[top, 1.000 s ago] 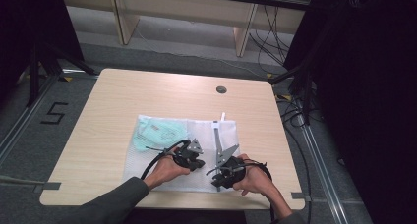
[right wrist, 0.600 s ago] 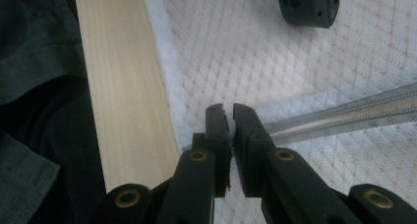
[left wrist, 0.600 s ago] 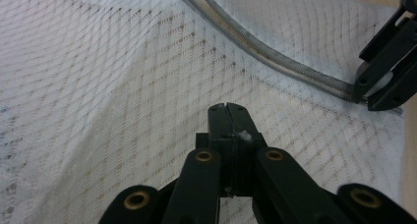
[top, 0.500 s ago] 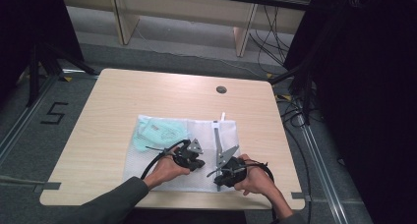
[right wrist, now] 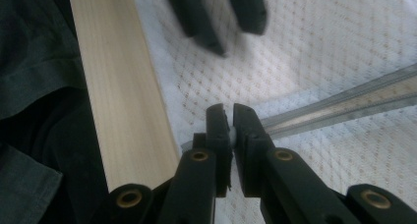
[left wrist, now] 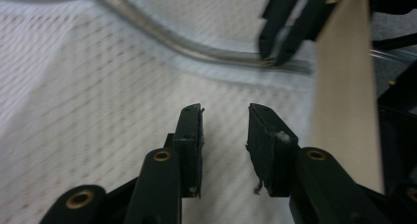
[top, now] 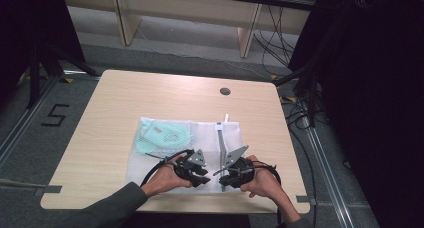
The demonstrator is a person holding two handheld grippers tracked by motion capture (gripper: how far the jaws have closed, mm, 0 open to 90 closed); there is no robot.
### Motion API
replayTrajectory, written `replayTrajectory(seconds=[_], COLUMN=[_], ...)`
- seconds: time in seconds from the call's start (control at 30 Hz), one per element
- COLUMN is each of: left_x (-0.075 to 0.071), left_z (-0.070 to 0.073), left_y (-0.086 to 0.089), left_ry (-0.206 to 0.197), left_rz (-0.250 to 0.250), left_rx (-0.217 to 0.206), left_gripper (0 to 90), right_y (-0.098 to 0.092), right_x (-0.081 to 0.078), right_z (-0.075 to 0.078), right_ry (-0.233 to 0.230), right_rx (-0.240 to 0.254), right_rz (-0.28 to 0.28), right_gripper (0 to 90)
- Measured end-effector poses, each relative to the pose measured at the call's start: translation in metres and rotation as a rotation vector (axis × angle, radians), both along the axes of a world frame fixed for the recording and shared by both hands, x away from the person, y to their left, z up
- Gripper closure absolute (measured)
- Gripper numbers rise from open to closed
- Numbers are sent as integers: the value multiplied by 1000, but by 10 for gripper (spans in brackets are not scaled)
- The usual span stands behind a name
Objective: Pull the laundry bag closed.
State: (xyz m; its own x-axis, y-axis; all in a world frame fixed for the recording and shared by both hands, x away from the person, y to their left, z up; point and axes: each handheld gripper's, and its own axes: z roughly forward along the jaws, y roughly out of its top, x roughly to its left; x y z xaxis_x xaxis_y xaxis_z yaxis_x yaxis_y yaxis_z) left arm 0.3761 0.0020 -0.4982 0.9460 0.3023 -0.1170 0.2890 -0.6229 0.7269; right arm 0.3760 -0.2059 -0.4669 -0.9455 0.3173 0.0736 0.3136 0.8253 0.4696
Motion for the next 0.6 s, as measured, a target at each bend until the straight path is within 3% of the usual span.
replayTrajectory(seconds=[0.13, 0.17, 0.3, 0.4, 0.6], left_x=[-16, -18, -28, -29, -32], left_z=[4, 4, 3, 1, -4], left_y=[-5, -7, -12, -15, -22], left_ry=[-17, -34, -43, -82, -124], left_rz=[-17, -22, -31, -26, -28], left_rx=[-27, -22, -18, 9, 32], left_gripper=[628, 627, 617, 596, 611], right_y=[-1, -2, -2, -2, -1], right_x=[0, 1, 2, 2, 2], right_z=[4, 3, 4, 6, 7], right_ry=[8, -7, -11, -14, -7], right_rx=[3, 15, 19, 26, 37], right_rz=[-19, -12, -23, -26, -33], right_gripper=[866, 866, 865, 866, 866])
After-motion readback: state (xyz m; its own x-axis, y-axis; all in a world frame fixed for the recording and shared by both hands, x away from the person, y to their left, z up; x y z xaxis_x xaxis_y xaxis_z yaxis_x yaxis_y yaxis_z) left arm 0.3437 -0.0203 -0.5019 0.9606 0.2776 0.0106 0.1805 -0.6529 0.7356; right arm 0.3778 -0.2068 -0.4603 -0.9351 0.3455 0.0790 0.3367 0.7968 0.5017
